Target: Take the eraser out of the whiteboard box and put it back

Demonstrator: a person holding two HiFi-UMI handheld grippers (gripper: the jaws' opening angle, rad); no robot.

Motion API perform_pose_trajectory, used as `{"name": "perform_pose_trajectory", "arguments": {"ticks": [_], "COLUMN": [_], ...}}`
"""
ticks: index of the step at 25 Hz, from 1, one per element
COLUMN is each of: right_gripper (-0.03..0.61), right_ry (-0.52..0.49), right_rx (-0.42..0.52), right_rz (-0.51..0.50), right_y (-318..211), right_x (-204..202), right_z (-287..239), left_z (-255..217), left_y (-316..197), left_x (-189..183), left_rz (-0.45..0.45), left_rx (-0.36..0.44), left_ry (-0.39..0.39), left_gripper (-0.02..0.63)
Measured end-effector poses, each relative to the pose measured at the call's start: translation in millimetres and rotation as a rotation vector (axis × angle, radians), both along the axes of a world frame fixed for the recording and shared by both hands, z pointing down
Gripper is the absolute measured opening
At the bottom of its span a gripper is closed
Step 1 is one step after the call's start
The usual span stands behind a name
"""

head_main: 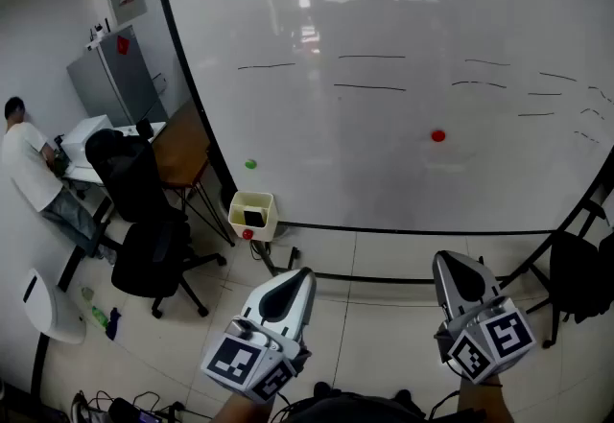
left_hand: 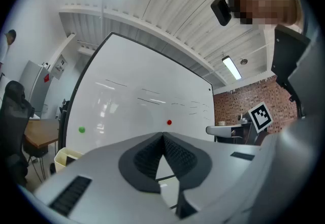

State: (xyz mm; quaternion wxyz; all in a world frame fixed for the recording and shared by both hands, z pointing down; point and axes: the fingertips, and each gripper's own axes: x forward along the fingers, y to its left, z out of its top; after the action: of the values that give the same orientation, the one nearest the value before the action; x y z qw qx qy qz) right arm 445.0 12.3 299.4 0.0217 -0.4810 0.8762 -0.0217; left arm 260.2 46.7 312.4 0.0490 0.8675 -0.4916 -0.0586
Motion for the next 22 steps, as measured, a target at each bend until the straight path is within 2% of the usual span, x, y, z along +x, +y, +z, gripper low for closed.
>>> {"name": "perform_pose_trajectory", "arguments": {"ticks": [5,9,17,22], "right_gripper": [0.018,0.018,0.018,0.018], "right_ry": [0.000,0.022,0.007,-0.009], "right_rx": [-0.002,-0.017,-0.010,0.002], "right_rz": [0.007,-0.015,-0.052,-0.089], "right_y": [-7,-11,-43,-64], "right_x": [-52,-83,-117,-123], "right_z": [3,8,8,3], "left_z": [3,3,12,4], "left_y": [-7,-16,-33,-52], "left_x": [-51,-86,-116,-116], "left_rz": [0.001,-0.037,-0.062,-0.076], "left_rx": [-0.003,-0.001,-0.017,-0.007], "left_ry": [-0.002,0.014,-0.009,-0.029], "left_gripper": [0.026,0.026,0.026,0.026]}}
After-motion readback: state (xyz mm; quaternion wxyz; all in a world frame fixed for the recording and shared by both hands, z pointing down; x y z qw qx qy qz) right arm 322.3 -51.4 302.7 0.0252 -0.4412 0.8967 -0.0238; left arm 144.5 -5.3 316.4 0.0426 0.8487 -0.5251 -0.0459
